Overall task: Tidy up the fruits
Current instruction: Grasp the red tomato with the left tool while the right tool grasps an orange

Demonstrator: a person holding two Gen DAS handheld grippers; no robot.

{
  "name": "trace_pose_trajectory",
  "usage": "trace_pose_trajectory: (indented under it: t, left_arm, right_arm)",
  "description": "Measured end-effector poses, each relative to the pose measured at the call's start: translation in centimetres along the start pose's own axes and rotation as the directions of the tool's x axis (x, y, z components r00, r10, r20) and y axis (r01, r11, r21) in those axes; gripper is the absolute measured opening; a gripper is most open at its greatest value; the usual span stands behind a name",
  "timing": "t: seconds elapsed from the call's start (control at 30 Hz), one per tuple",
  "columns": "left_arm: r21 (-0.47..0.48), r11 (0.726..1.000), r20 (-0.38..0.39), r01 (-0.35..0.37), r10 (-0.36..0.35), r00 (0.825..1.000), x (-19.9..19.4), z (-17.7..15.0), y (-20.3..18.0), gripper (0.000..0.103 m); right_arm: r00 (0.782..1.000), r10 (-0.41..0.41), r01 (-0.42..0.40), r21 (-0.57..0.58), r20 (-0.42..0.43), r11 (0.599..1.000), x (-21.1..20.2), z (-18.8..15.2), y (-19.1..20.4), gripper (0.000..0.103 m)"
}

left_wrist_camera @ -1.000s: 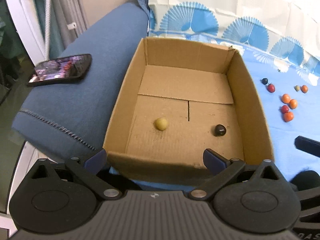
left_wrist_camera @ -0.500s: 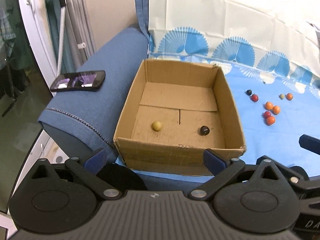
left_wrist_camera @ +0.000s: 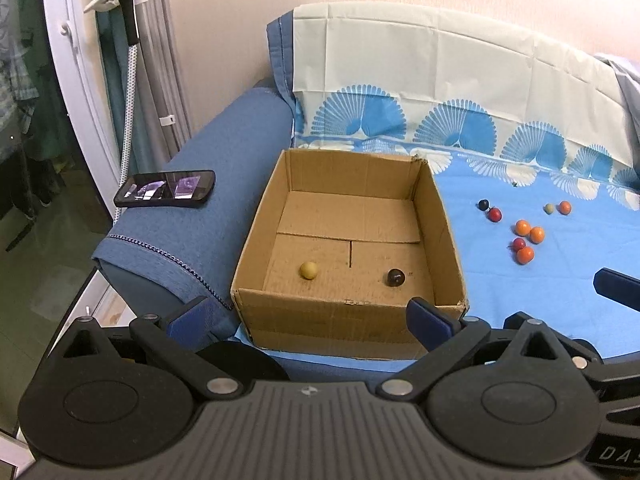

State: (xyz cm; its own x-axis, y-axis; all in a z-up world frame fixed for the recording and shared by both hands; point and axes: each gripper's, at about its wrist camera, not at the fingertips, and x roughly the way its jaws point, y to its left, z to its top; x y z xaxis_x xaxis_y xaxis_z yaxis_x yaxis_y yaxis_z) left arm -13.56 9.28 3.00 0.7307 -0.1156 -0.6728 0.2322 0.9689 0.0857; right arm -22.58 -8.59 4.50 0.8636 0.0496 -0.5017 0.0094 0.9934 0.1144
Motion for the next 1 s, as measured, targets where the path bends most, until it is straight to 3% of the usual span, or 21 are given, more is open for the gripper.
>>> trace_pose_trajectory:
  t: [0.3, 0.63, 1.0]
  left_arm:
    - [0.004, 1.000, -0.011, 0.002, -0.002, 1.000, 0.4, -0.1, 0.1, 0.103]
    - [0.049, 0.999, -0.073, 0.001, 0.003, 0.997, 2.7, -0.2, -1.2, 0.103]
    - [0.136, 0.990, -0.161, 0.037, -0.015, 0.987, 7.5, 1.7, -6.1, 0.103]
  right_arm:
    - [1.000, 0.000, 0.000, 0.009, -0.006, 1.000, 0.1, -0.1, 0.1, 0.102]
    - [0.999, 0.006, -0.004, 0.055, -0.043, 0.998, 1.6, -0.7, -1.3, 0.102]
    - [0.994, -0.049, 0.066, 0.184, -0.096, 0.981, 4.3, -1.8, -7.6, 0.102]
